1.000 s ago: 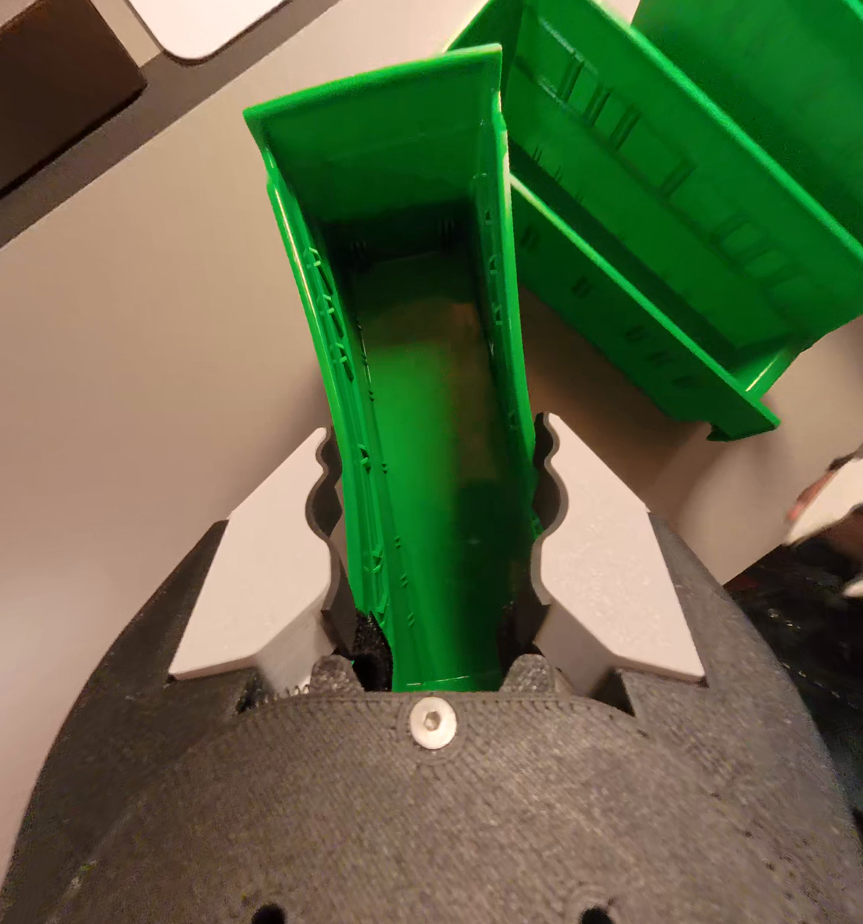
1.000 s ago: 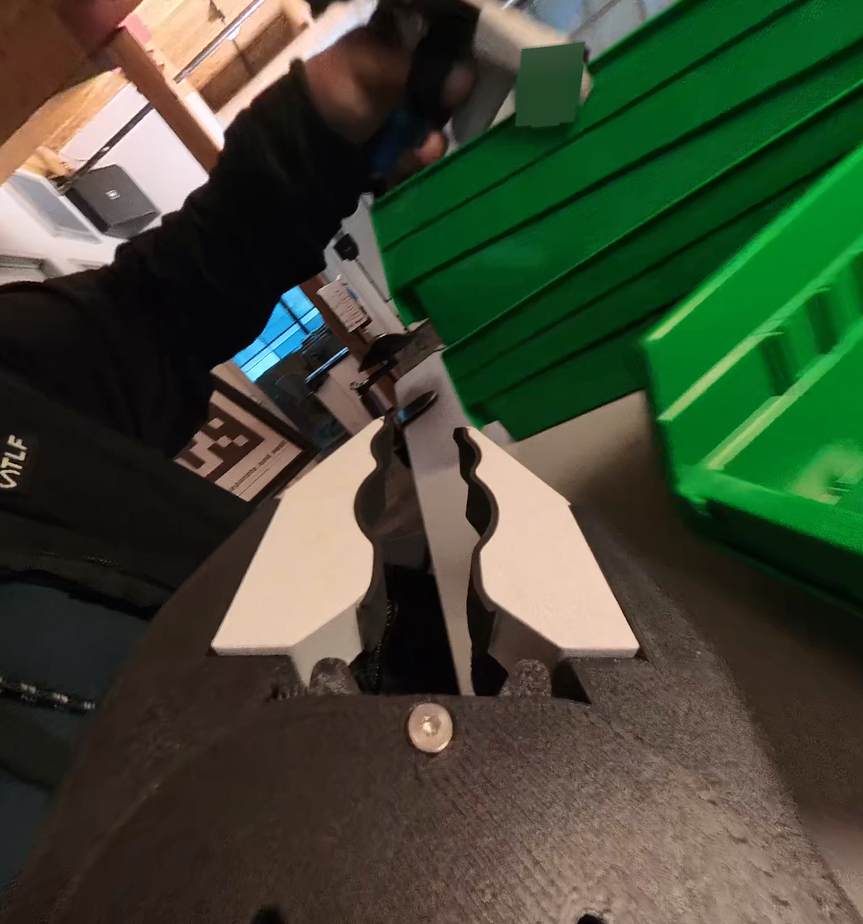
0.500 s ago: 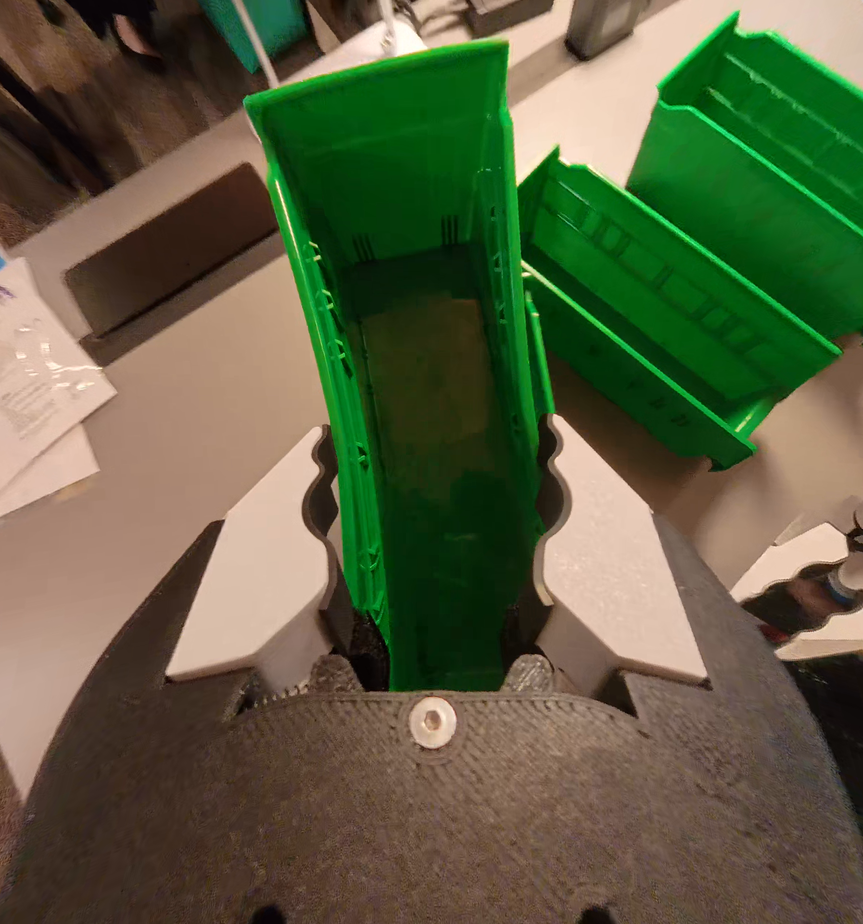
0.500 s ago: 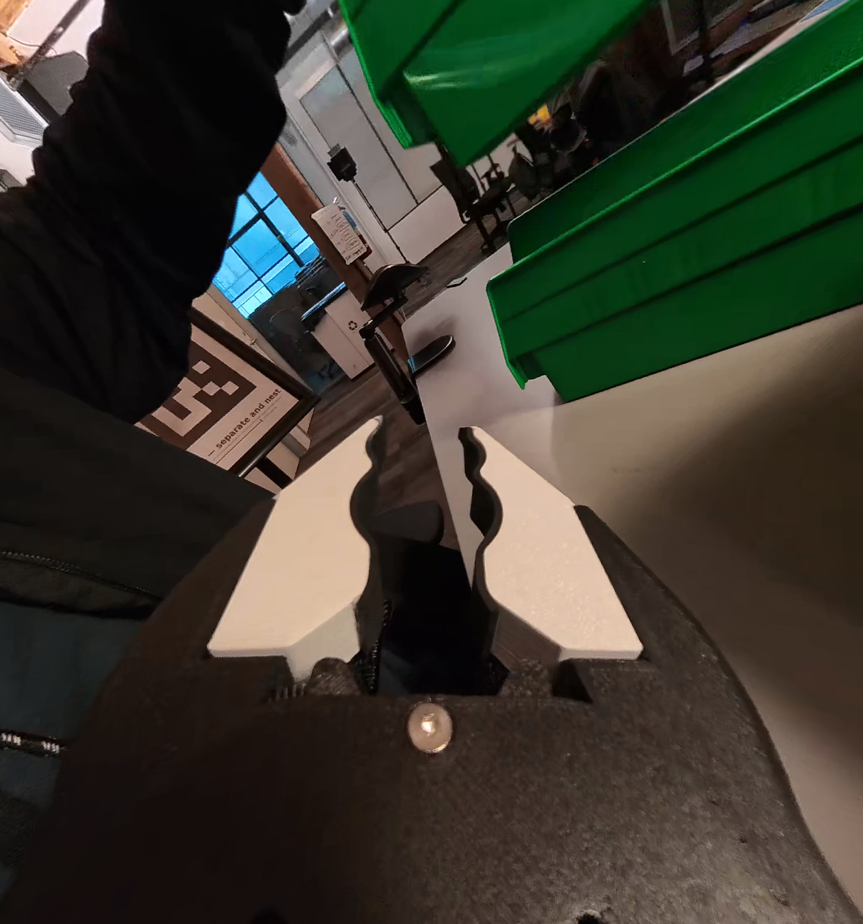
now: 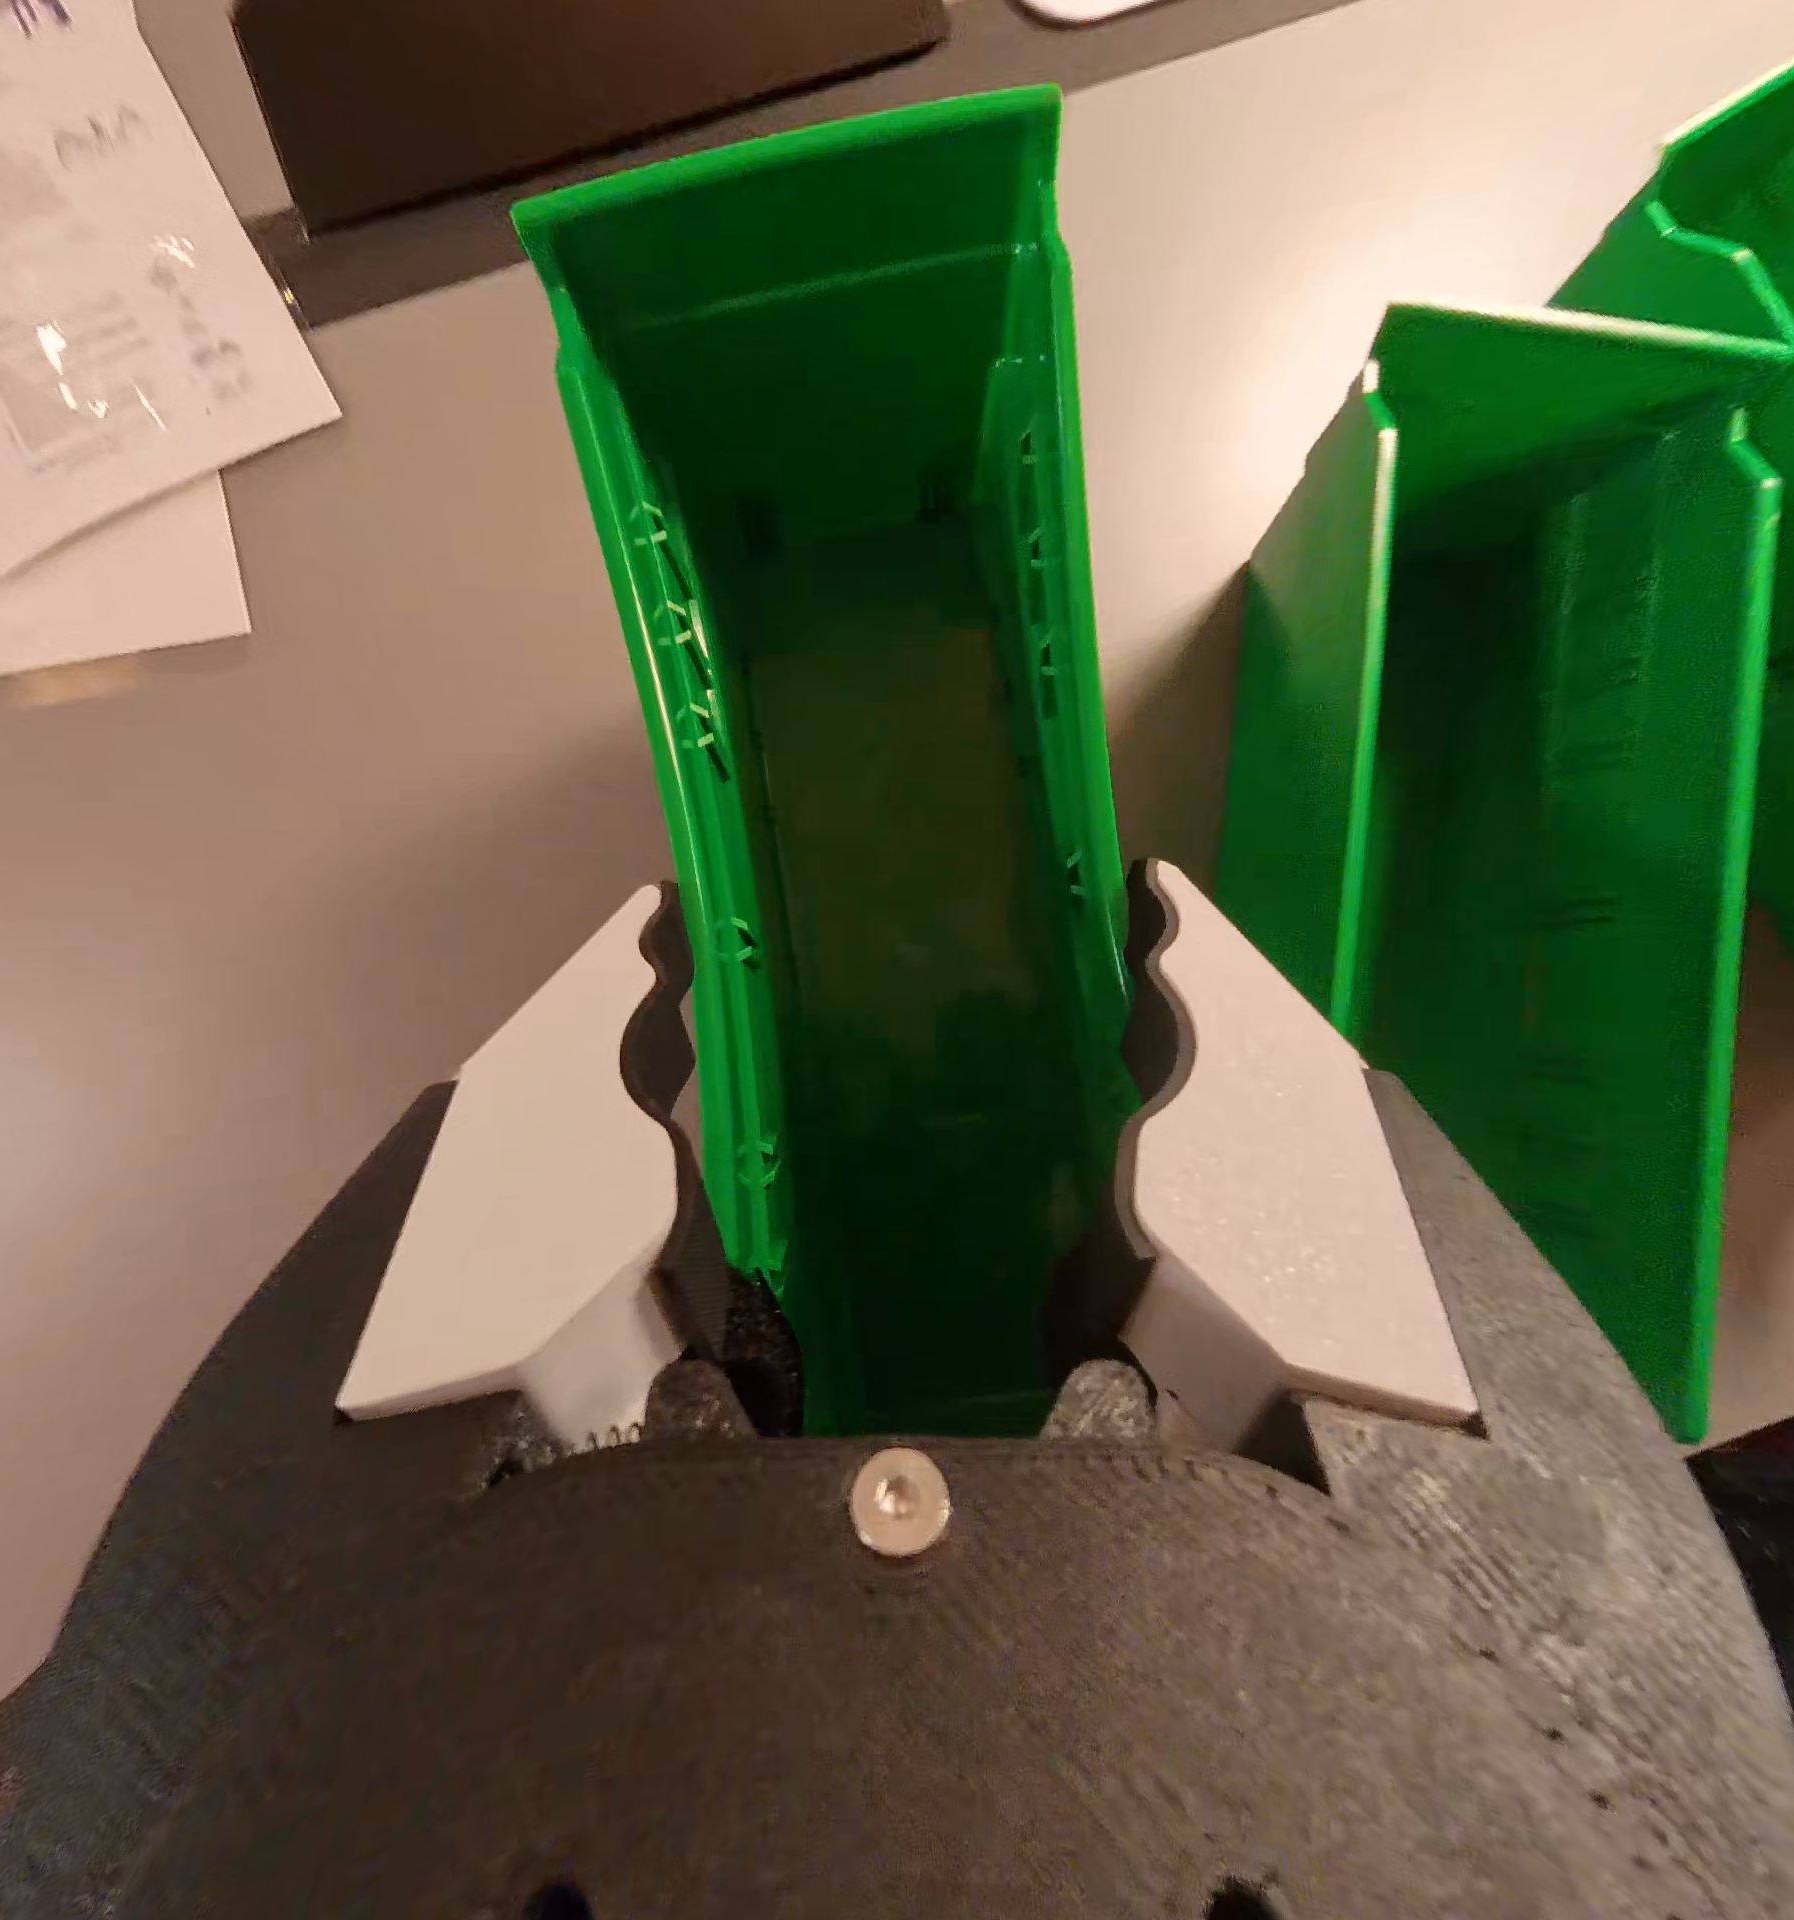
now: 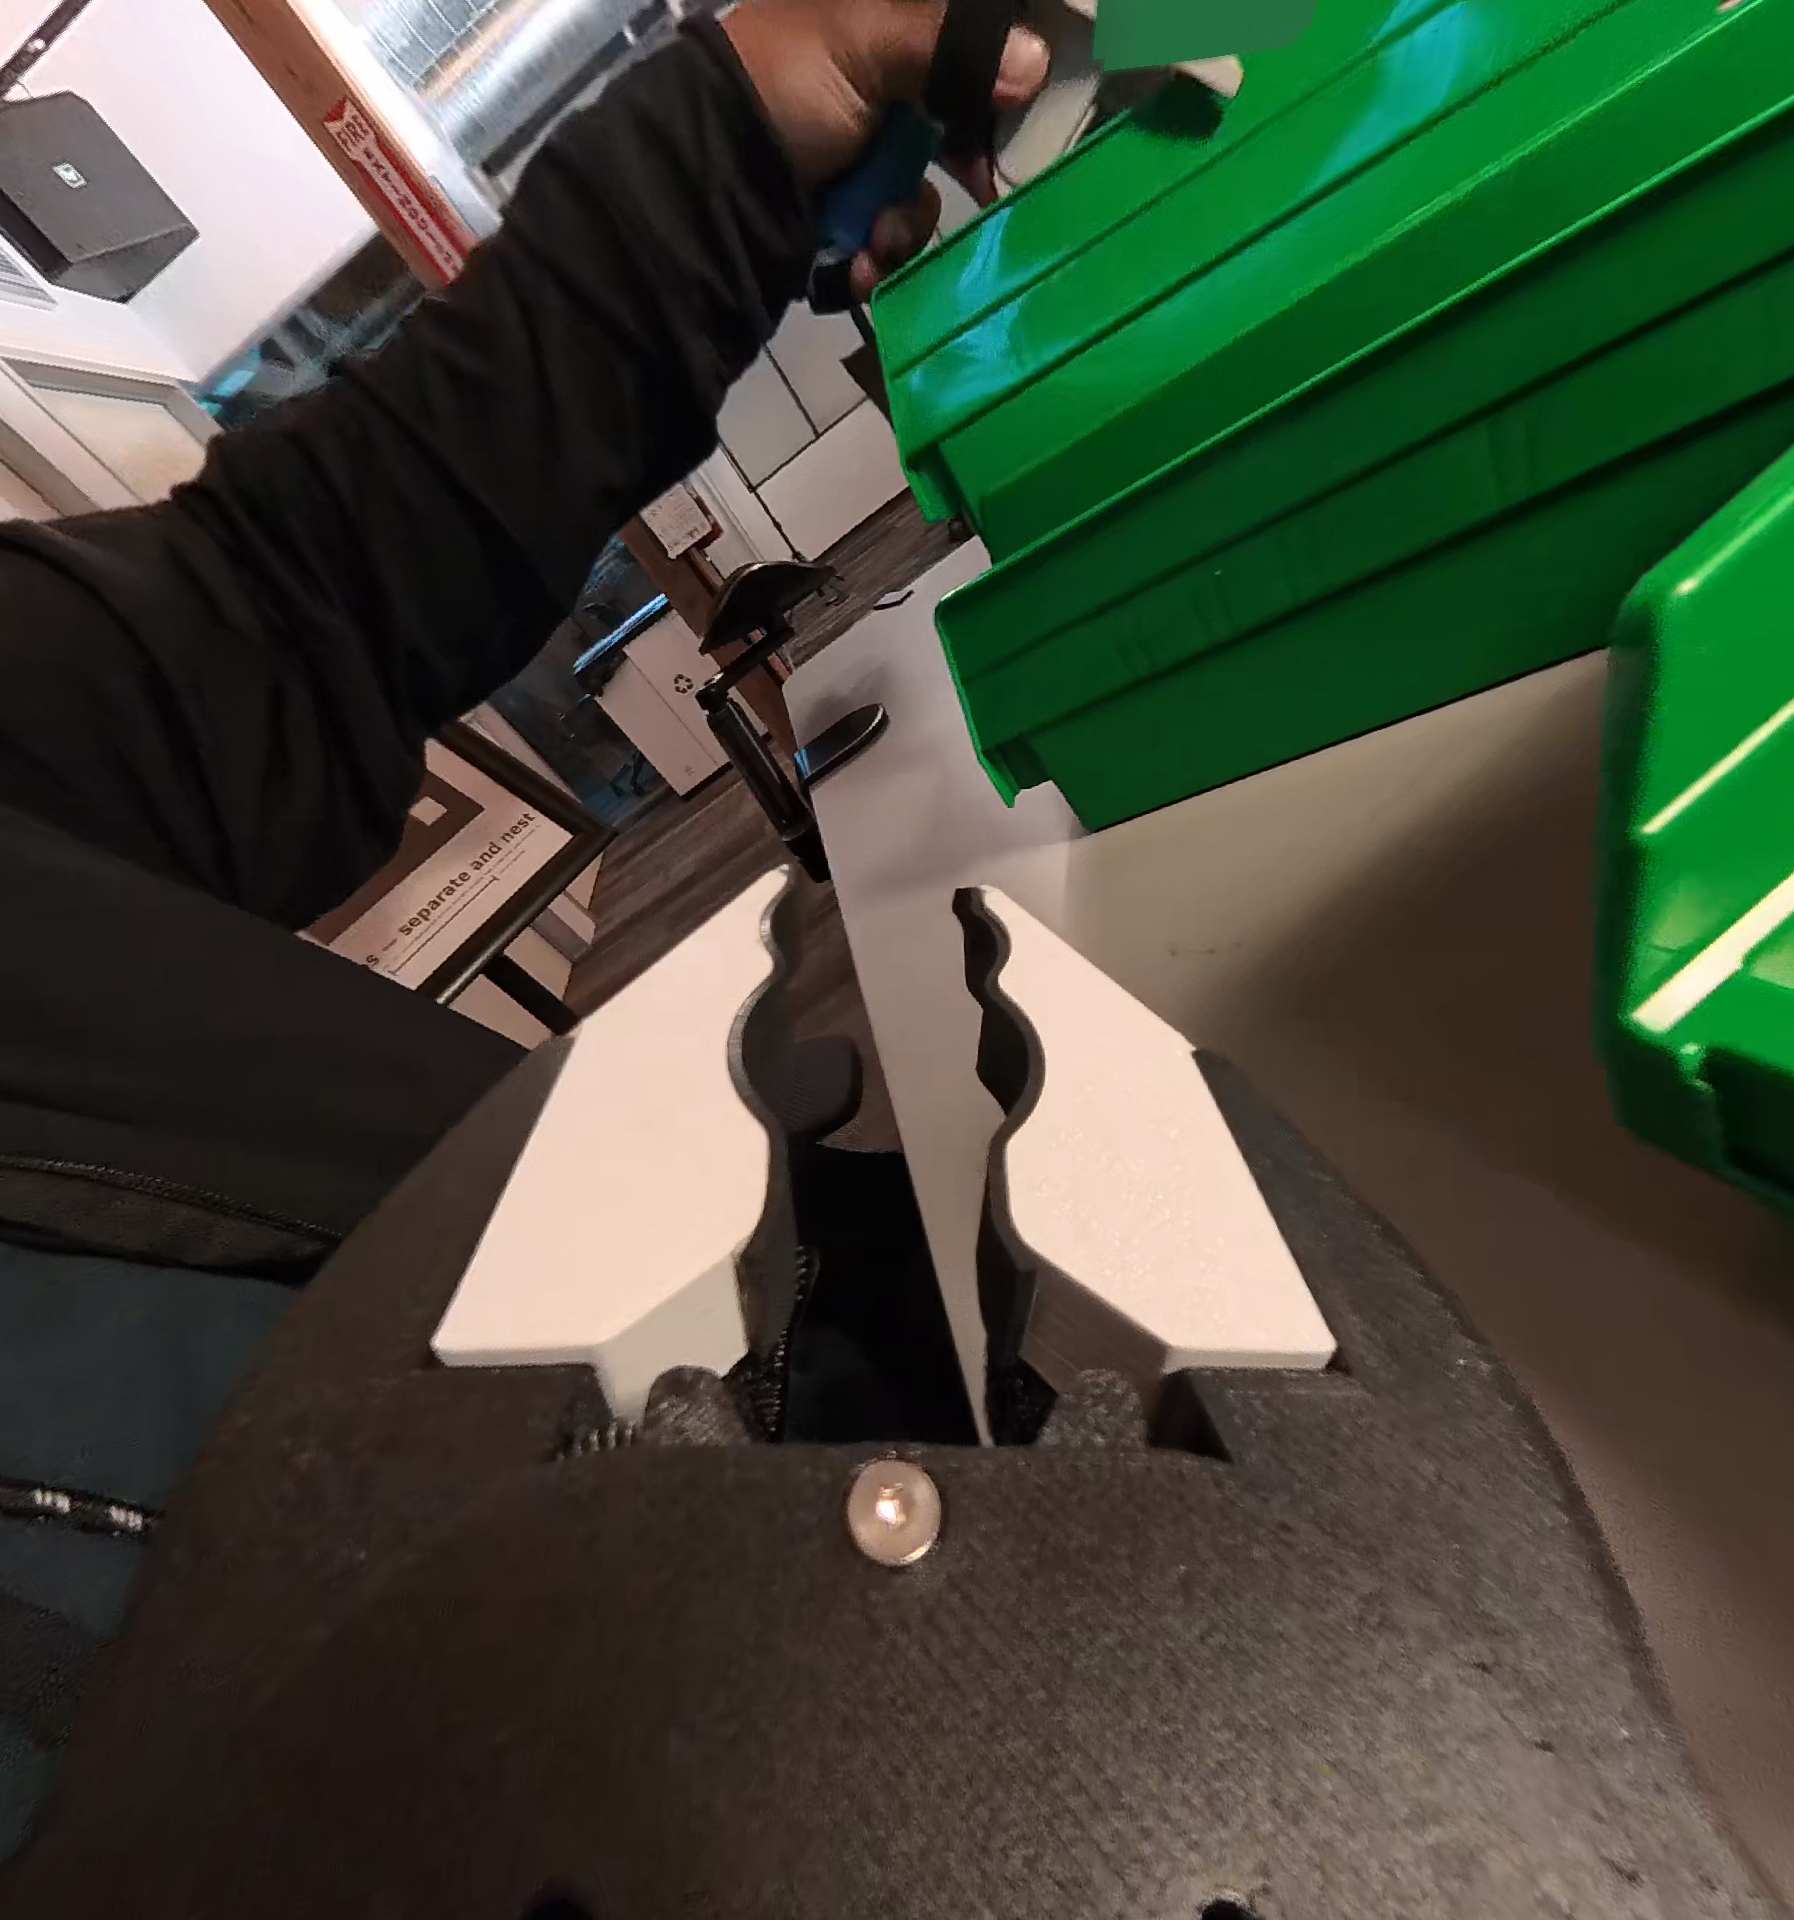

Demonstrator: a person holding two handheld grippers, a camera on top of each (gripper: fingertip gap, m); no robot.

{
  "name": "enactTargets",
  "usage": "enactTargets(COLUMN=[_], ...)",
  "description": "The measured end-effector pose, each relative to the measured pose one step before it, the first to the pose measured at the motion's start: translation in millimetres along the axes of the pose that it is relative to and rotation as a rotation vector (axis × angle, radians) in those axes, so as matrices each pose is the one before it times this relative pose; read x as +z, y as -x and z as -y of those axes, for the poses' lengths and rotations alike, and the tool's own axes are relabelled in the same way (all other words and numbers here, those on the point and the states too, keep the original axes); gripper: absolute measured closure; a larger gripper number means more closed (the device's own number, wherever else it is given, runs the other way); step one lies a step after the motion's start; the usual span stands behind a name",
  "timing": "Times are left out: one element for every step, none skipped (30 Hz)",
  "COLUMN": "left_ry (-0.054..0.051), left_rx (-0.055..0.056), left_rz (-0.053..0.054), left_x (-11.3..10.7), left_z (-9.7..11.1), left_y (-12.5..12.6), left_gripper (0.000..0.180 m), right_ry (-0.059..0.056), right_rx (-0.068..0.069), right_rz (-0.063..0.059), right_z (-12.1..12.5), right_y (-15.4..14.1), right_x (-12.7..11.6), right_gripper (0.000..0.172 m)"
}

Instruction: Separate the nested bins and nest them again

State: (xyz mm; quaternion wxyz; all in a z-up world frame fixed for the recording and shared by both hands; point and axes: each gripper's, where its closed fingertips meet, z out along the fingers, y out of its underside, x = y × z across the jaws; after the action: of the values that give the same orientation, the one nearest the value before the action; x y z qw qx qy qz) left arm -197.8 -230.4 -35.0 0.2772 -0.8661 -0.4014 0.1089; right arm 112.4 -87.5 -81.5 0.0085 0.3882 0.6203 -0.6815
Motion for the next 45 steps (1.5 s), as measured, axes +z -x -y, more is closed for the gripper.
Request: enactTargets(left_ry=[0.0054,0.005,0.0056,0.0057,0.0058,0.0072,0.0086,0.0041,-0.0108,-0.0278,-0.0109,-0.0136,-0.0104,-0.019,-0.0402,-0.0627,-0.0669,-0.0649,-0.0595,-0.0506,-0.0353,-0.0207,-0.0108,-0.0014,0.0135,0.0262,0.0281,0.0273,0.0276,0.0294,0.0293,0.022,0.0099,0.0029,0.0039,0.0072,0.0087,0.0088,0.0049,-0.0061,-0.0098,-0.0055,-0.002,-0.007,-0.0109], left_rx=[-0.0079,-0.0039,-0.0001,0.0007,0.0002,-0.0006,-0.0007,-0.0005,-0.0025,-0.0095,-0.0124,-0.0118,-0.0125,-0.0085,-0.0073,-0.0051,0.0027,0.0096,0.015,0.0219,0.0273,0.0333,0.0436,0.0554,0.0678,0.0772,0.0816,0.0851,0.0838,0.0708,0.0553,0.0401,0.0281,0.0217,0.0205,0.0223,0.0257,0.0281,0.0283,0.0242,0.0147,0.005,0.0001,-0.0014,-0.0065], left_rz=[-0.0057,-0.0035,-0.0006,0.0008,-0.0004,-0.0013,-0.0008,0.0013,0.0033,0.0019,-0.0005,-0.0029,0.0009,0.0101,0.0171,0.0101,-0.0043,-0.0129,-0.0225,-0.0316,-0.0402,-0.0512,-0.0557,-0.0447,-0.0319,-0.029,-0.0296,-0.0344,-0.0349,-0.0227,-0.0104,-0.0049,-0.0036,-0.0013,0.0057,0.0159,0.0183,0.0225,0.0188,-0.0009,0.0024,0.0058,0.0048,-0.0038,-0.0124], left_x=[4.71,4.44,4.28,4.41,4.63,4.89,5.16,4.78,3.5,1.18,0.36,-0.22,-0.63,-2.0,-4.74,-8.42,-10.97,-12.94,-13.99,-14.16,-13.5,-12.43,-10.33,-7.79,-5.44,-3.21,-1.48,0.07,1.38,3.09,4.61,5.79,6.69,7.16,7.1,7.15,7.0,6.9,6.51,5.6,5.13,5.24,5.29,5.25,5.18], left_z=[-3.36,-3.23,-3.18,-3.58,-3.8,-4.56,-4.94,-4.5,-2.17,1.2,-0.53,-0.16,-0.83,0.22,3.32,7.31,8.74,8.85,7.76,5.9,2.69,-0.84,-4.13,-6.96,-9.86,-11.77,-11.48,-10.78,-10.04,-9.06,-7.68,-5.77,-3.54,-1.91,-1.43,-1.12,-0.67,-0.14,0.78,2.89,3.98,3.69,3.08,3.57,4.01], left_y=[2.4,1.98,1.75,1.4,0.99,0.58,0.54,0.58,0.77,0.65,0.49,0.09,0.35,1.34,2.15,0.99,-1.74,-4.29,-7.62,-11.16,-14.43,-18.22,-21.0,-20.95,-19.63,-19.28,-19.03,-19.03,-18.03,-14.02,-9.52,-6.19,-4.16,-2.64,-0.7,1.06,1.19,1.49,0.6,-2.47,-1.76,-0.59,-0.44,-1.44,-2.16], left_gripper=[0.095,0.095,0.094,0.093,0.092,0.09,0.088,0.087,0.084,0.083,0.078,0.076,0.073,0.07,0.07,0.072,0.072,0.072,0.072,0.072,0.072,0.072,0.073,0.072,0.073,0.074,0.076,0.078,0.082,0.083,0.085,0.087,0.088,0.092,0.096,0.1,0.104,0.112,0.123,0.128,0.137,0.148,0.159,0.165,0.164], right_ry=[0.0023,0.0029,0.003,0.0033,0.0034,0.0015,-0.0014,-0.0038,-0.0035,-0.0017,0.0015,0.0043,0.0039,0.0027,0.0023,0.0022,0.0014,0.0017,0.0042,0.0055,0.0056,0.0056,0.0021,-0.0013,-0.0024,-0.0022,-0.0003,0.0013,0.0021,0.0023,0.0041,0.0062,0.0056,0.0035,0.0018,-0.0006,-0.0037,-0.0052,-0.0066,-0.0068,-0.0061,-0.005,-0.0042,-0.0039,-0.0036], right_rx=[-0.0053,-0.0052,-0.0062,-0.0078,-0.0092,-0.0092,-0.007,-0.0039,-0.0015,-0.0008,-0.0014,-0.0021,-0.0015,-0.002,-0.0032,-0.0032,-0.0026,-0.0034,-0.0055,-0.0094,-0.0093,-0.0064,-0.0062,-0.0062,-0.0052,-0.0044,-0.0038,-0.0038,-0.005,-0.0071,-0.0085,-0.0094,-0.0106,-0.0105,-0.0079,-0.0042,-0.0011,0.0009,0.0035,0.0057,0.0062,0.0042,0.0018,0.0002,-0.0006], right_rz=[-0.0109,-0.0117,-0.0114,-0.0112,-0.0104,-0.0091,-0.0071,-0.0062,-0.0057,-0.0069,-0.008,-0.0068,-0.0059,-0.0036,-0.0024,-0.0029,-0.0019,-0.0012,-0.0056,-0.0101,-0.0138,-0.0178,-0.0201,-0.0209,-0.022,-0.0202,-0.0185,-0.0184,-0.0185,-0.0177,-0.0184,-0.0214,-0.0237,-0.0239,-0.0222,-0.0213,-0.0216,-0.0198,-0.0166,-0.0132,-0.0084,-0.0033,-0.0021,-0.0027,-0.0014], right_z=[0.6,0.62,0.8,0.84,0.78,1.18,1.4,1.51,1.2,0.51,-0.33,-0.9,-0.89,-0.67,-0.65,-0.45,-0.18,0.0,-0.09,-0.28,-0.01,0.14,0.75,1.33,1.55,1.65,1.33,1.15,1.12,1.27,1.05,0.91,1.07,1.34,1.34,1.58,1.7,1.43,1.27,0.92,0.51,0.27,0.13,0.38,0.41], right_y=[-2.79,-3.02,-2.81,-2.61,-2.15,-1.86,-1.63,-1.56,-1.65,-1.98,-2.21,-1.92,-1.68,-1.16,-0.9,-0.97,-0.86,-0.91,-1.69,-2.55,-3.55,-4.58,-5.08,-5.25,-5.39,-4.97,-4.71,-4.57,-4.35,-4.01,-4.11,-4.43,-4.82,-5.03,-4.97,-5.02,-5.14,-4.8,-4.1,-3.23,-2.06,-0.77,-0.23,-0.02,0.33], right_x=[-1.67,-1.37,-1.23,-0.93,-0.87,-0.9,-1.11,-1.06,-1.05,-0.9,-0.82,-0.68,-0.7,-0.89,-1.13,-1.45,-1.94,-2.23,-2.96,-3.49,-4.25,-4.88,-5.67,-6.22,-6.57,-6.48,-6.13,-5.59,-5.02,-4.45,-4.16,-3.79,-4.02,-3.92,-3.97,-3.97,-3.81,-3.75,-3.31,-2.63,-1.97,-1.1,-0.49,0.04,0.46], right_gripper=[0.14,0.14,0.141,0.141,0.141,0.141,0.141,0.14,0.14,0.14,0.14,0.14,0.14,0.14,0.14,0.14,0.14,0.14,0.14,0.14,0.14,0.14,0.14,0.14,0.14,0.14,0.139,0.139,0.139,0.139,0.139,0.139,0.139,0.139,0.138,0.138,0.138,0.138,0.137,0.138,0.138,0.138,0.138,0.138,0.138])
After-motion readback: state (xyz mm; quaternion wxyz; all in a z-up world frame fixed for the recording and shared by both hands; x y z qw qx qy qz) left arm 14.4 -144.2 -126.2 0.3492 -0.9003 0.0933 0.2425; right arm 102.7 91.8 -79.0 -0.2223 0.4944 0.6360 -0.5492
